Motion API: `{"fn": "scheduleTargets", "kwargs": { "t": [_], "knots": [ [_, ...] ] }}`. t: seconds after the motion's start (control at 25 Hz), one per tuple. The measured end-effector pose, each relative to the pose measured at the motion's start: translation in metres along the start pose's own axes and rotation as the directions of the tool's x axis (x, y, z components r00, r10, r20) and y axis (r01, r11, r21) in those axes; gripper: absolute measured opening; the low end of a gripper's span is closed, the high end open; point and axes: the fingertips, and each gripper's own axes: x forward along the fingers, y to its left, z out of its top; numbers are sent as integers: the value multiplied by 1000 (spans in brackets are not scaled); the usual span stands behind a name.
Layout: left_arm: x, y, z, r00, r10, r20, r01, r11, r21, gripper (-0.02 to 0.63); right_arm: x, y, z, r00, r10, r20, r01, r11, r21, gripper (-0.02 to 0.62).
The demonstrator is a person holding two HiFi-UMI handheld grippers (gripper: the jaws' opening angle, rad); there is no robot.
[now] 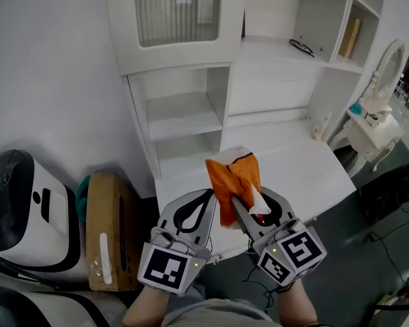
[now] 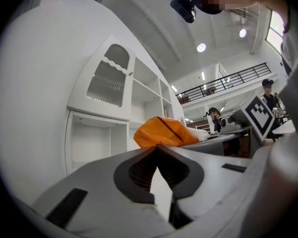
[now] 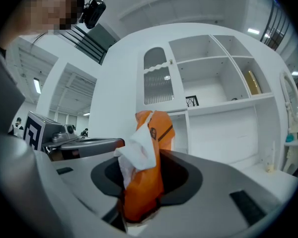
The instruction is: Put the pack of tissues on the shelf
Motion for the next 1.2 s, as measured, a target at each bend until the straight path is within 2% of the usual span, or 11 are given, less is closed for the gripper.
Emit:
{"fn": "scheduleTargets", "kwargs": {
  "t": [0.52,0.76,1.2],
  "knots": [
    [17,63,-8,995,-99,15,99,995,-27,26,60,3,-4,995,-101,-26,101,995,0,167],
    [12,114,-18,992,-124,16,124,992,-26,26,109,21,-10,991,-129,-26,129,992,1,168],
    [5,132,-22,985,-172,27,173,984,-35,26,118,27,-10,980,-198,-27,198,980,-4,167]
  ]
}}
